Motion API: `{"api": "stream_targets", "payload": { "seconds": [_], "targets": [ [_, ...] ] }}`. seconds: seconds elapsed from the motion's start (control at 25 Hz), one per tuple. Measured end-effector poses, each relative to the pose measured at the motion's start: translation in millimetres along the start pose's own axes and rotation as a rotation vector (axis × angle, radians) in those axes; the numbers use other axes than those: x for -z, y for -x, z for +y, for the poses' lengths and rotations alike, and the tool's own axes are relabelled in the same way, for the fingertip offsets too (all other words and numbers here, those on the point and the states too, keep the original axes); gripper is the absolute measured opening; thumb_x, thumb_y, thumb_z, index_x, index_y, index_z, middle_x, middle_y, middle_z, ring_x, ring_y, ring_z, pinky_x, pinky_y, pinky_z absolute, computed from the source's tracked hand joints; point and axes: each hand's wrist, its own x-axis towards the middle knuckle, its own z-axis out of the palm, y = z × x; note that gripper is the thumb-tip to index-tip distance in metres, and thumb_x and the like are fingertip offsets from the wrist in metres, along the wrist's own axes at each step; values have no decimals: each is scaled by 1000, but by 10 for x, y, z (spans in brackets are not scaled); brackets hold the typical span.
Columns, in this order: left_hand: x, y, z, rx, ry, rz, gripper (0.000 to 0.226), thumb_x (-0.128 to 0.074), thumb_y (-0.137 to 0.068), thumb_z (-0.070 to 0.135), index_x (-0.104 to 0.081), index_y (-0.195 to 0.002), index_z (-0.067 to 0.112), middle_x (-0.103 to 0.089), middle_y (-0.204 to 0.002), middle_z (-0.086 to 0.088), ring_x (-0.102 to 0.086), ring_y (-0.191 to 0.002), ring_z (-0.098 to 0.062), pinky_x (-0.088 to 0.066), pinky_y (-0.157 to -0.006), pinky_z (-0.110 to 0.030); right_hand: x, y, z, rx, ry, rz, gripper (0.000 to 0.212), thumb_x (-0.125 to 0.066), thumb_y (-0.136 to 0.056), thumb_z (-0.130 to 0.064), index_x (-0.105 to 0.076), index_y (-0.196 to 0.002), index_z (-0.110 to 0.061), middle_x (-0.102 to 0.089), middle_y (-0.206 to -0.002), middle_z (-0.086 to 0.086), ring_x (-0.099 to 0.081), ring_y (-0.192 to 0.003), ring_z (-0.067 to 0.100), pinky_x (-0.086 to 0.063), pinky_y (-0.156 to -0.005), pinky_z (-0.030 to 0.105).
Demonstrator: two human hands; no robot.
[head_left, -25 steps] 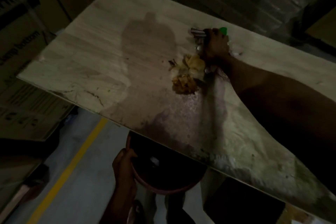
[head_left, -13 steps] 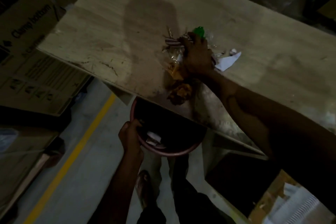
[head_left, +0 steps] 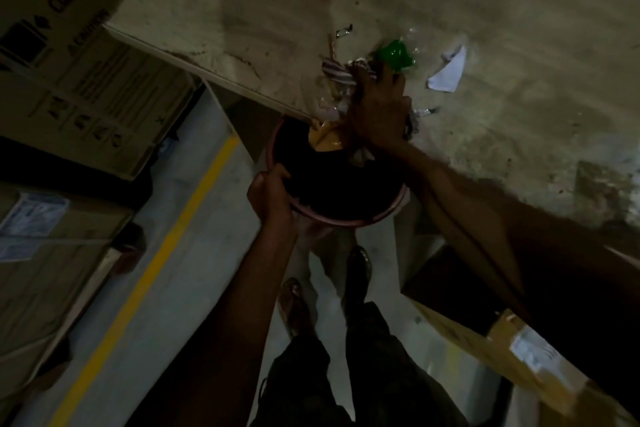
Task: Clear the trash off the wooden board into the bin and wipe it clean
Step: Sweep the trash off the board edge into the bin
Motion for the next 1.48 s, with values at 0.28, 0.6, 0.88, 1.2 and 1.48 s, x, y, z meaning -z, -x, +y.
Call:
{"api": "stream_targets", "payload": {
  "seconds": [0.28,0.6,0.88,1.2,1.48],
  "targets": [
    [43,-48,103,0,-74,7,21,-61,-50,23,-49,-34,18,-44,-44,8,-47,-60,-20,-37,-57,-35,-43,710,-182,53,-22,-108,66,-52,-89,-24,-43,-153,-39,-37,-159,7,-38,-137,39,-41,-100,54],
    [115,-20,52,30,-15,-6,11,-66,-63,12,-60,-54,13,-63,-64,-8,-63,-65,-25,-48,-59,-33,-242,1139,-42,376,-226,-335,56,-73,-89,-34,-61,-143,-24,-50,-155,7,-50,-134,37,-49,-106,46],
    [78,-36,-58,38,14,-1,24,-67,-58,22,-47,-44,24,-49,-49,9,-49,-59,-16,-37,-58,-29,387,933,255,258,-527,270,41,-63,-92,-9,-63,-133,-3,-59,-135,20,-54,-127,33,-35,-107,12],
    [-92,-47,-213,38,19,-11,42,-62,-69,1,-44,-36,20,-39,-44,10,-40,-54,-14,-31,-56,-32,427,-572,1381,-363,-430,348,42,-50,-98,-24,-64,-137,-15,-59,-140,15,-53,-132,34,-36,-108,29],
    [-7,-64,-142,19,38,33,39,-63,-66,1,-39,-41,21,-36,-51,3,-39,-59,-16,-29,-56,-31,95,-801,816,229,-236,-114,46,-52,-91,-23,-68,-133,-22,-65,-138,13,-59,-128,34,-39,-103,36]
  ]
}}
